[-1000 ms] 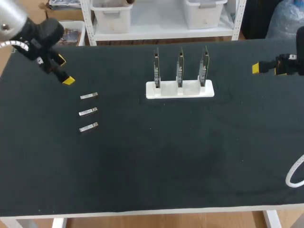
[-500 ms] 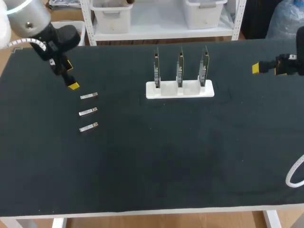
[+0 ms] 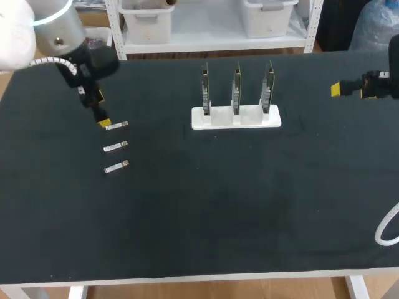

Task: Pick up the optical module with the left hand, and insert it into the network port with the right hand.

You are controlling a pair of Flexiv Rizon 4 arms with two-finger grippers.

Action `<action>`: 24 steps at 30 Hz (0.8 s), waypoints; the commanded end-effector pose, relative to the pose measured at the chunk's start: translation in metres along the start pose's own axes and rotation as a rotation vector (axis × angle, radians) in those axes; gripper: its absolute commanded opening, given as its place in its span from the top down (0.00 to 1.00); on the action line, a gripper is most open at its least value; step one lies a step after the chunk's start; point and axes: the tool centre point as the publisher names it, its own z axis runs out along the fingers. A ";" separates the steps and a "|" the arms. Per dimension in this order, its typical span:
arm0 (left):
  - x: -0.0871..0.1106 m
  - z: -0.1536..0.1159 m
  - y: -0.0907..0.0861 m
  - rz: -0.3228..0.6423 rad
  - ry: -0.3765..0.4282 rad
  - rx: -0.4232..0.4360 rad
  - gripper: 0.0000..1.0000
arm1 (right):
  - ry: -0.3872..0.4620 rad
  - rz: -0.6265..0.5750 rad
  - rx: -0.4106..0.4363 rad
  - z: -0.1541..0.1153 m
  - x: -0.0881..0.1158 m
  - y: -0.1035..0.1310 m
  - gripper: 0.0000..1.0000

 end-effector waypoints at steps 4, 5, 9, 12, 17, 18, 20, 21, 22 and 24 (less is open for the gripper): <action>-0.001 0.010 -0.006 0.024 0.016 -0.009 0.00 | 0.000 0.000 0.003 -0.002 0.001 0.001 0.00; -0.001 0.011 -0.006 0.024 0.017 -0.007 0.00 | 0.000 0.000 0.003 -0.002 0.001 0.001 0.00; 0.000 0.015 -0.008 0.036 0.017 -0.013 0.00 | 0.000 0.000 0.003 -0.002 0.001 0.001 0.00; 0.001 0.020 -0.008 0.029 0.019 -0.031 0.00 | 0.000 0.000 0.003 -0.002 0.001 0.001 0.00; 0.002 0.025 -0.006 0.021 0.020 -0.037 0.00 | 0.000 0.000 0.003 -0.002 0.001 0.001 0.00; 0.002 0.025 -0.006 0.020 0.021 -0.042 0.00 | 0.000 0.000 0.003 -0.002 0.001 0.001 0.00; 0.002 0.026 -0.005 0.017 0.018 -0.045 0.00 | 0.000 0.000 0.003 -0.002 0.001 0.001 0.00; 0.002 0.028 -0.005 0.016 0.018 -0.046 0.00 | 0.000 0.000 0.003 -0.002 0.001 0.001 0.00; 0.002 0.029 -0.004 0.011 0.015 -0.050 0.00 | 0.000 0.000 0.003 -0.002 0.001 0.001 0.00; 0.003 0.031 -0.003 0.014 0.017 -0.049 0.00 | 0.000 0.000 0.003 -0.002 0.001 0.001 0.00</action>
